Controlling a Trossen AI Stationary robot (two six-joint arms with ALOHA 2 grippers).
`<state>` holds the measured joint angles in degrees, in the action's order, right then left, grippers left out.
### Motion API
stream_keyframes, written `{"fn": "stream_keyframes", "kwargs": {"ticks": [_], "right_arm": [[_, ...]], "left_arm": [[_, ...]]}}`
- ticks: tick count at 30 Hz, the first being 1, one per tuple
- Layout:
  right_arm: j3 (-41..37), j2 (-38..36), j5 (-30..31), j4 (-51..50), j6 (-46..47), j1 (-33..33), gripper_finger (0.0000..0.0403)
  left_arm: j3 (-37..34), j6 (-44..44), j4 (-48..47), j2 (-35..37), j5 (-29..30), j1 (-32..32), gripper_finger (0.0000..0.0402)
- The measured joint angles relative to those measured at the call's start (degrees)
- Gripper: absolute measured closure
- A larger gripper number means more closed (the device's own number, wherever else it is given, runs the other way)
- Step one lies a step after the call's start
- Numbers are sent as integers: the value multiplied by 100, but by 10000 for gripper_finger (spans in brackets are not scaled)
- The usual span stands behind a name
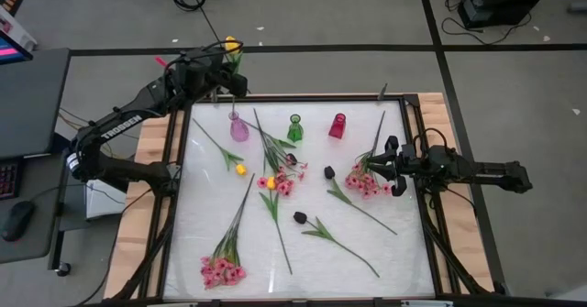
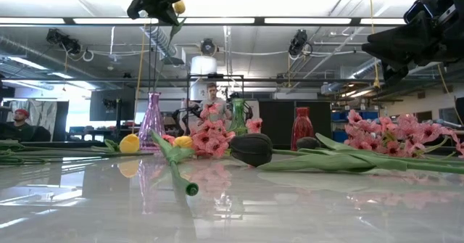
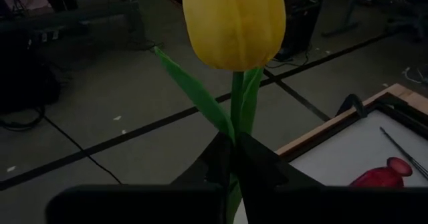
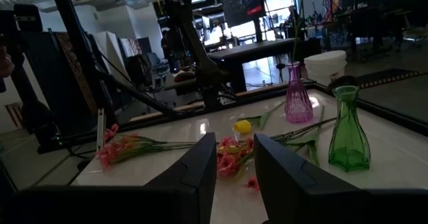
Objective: Sort flowers into vase by color
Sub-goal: Put the left yellow flower into the purple vase
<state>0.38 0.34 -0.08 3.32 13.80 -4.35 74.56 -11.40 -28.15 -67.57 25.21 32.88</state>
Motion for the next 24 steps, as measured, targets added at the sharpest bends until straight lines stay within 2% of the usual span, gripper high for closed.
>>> {"fn": "stream_keyframes", "kwargs": {"ticks": [15, 24], "right_arm": [[1, 0, -1, -1, 0, 0, 292], [1, 0, 0, -1, 0, 1, 292]], "left_arm": [[0, -1, 66, 3, 2, 0, 374], [0, 53, 76, 239, 4, 0, 374]]}}
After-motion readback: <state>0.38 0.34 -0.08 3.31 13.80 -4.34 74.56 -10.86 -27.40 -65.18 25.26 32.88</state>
